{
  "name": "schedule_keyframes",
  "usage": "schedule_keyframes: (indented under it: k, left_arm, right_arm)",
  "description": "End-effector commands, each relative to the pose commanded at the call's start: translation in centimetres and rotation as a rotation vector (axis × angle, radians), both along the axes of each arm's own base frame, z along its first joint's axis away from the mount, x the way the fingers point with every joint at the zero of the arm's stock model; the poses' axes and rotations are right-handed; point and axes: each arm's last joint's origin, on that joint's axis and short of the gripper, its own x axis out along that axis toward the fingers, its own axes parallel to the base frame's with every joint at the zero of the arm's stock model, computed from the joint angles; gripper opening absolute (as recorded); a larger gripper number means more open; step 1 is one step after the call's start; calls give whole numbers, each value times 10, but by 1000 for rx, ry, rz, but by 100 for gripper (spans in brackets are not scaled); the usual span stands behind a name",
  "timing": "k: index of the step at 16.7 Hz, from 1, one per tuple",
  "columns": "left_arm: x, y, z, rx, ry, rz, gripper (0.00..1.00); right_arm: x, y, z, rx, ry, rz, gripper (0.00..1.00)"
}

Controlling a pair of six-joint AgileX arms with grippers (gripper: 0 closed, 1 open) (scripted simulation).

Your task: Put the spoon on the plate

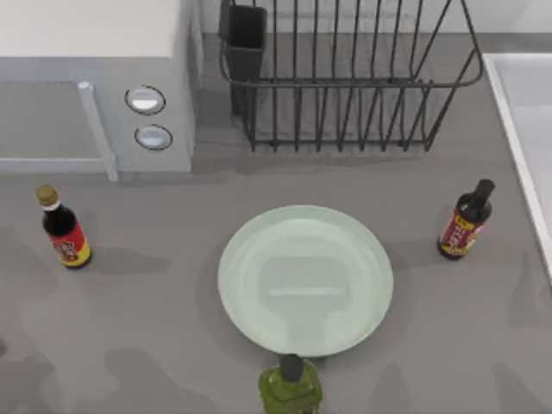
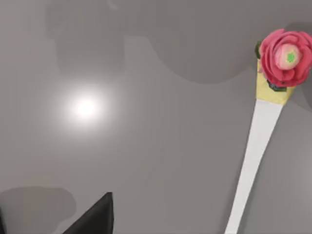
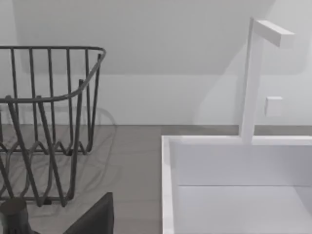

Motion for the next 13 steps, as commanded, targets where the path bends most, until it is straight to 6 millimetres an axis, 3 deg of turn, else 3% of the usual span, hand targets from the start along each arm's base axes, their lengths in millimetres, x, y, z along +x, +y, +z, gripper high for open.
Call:
schedule_keyframes:
  k: [5, 13]
  left_arm:
    - [25, 25, 0, -49, 258, -164, 100]
    - [29, 29, -1, -63, 295, -197, 100]
  right_arm:
    - [0, 0, 0, 0, 0, 0, 100]
    - [0, 0, 0, 0, 0, 0, 100]
